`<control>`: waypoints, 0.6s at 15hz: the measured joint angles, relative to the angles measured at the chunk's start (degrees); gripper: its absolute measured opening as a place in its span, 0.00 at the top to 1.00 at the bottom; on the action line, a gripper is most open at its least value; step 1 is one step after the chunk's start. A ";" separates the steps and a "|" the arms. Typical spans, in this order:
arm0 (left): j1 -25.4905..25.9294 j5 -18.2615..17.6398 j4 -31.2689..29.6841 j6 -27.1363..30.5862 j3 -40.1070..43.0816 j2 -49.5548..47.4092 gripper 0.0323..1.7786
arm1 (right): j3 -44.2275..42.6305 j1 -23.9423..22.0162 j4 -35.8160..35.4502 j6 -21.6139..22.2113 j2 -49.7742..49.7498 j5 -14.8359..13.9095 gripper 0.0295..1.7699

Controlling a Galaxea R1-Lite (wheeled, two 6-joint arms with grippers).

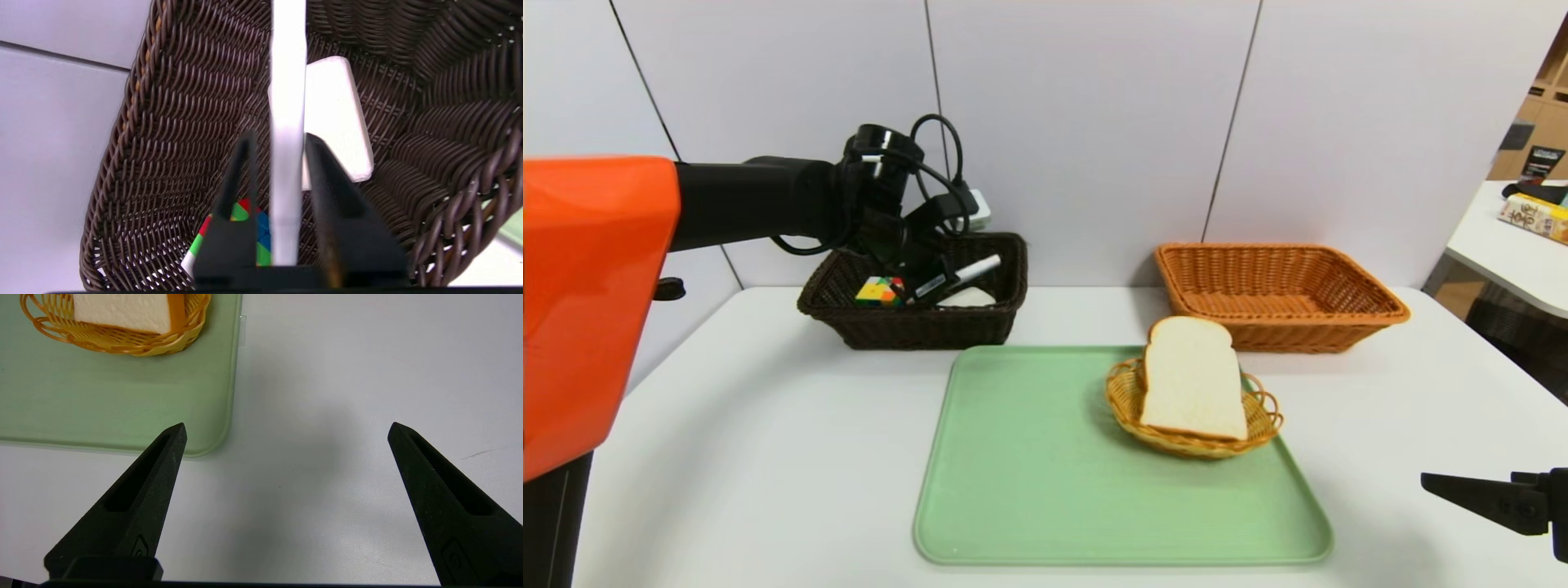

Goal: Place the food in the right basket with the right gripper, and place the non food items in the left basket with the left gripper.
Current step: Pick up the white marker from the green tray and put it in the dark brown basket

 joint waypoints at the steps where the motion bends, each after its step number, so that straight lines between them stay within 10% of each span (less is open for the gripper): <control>1: -0.01 0.00 -0.09 -0.33 0.00 0.06 0.61 | 0.01 0.00 0.02 0.01 0.00 0.00 0.04; 9: -0.76 0.20 -2.21 -19.18 0.00 -4.63 0.24 | -0.71 0.00 -1.05 0.04 -0.02 0.09 0.04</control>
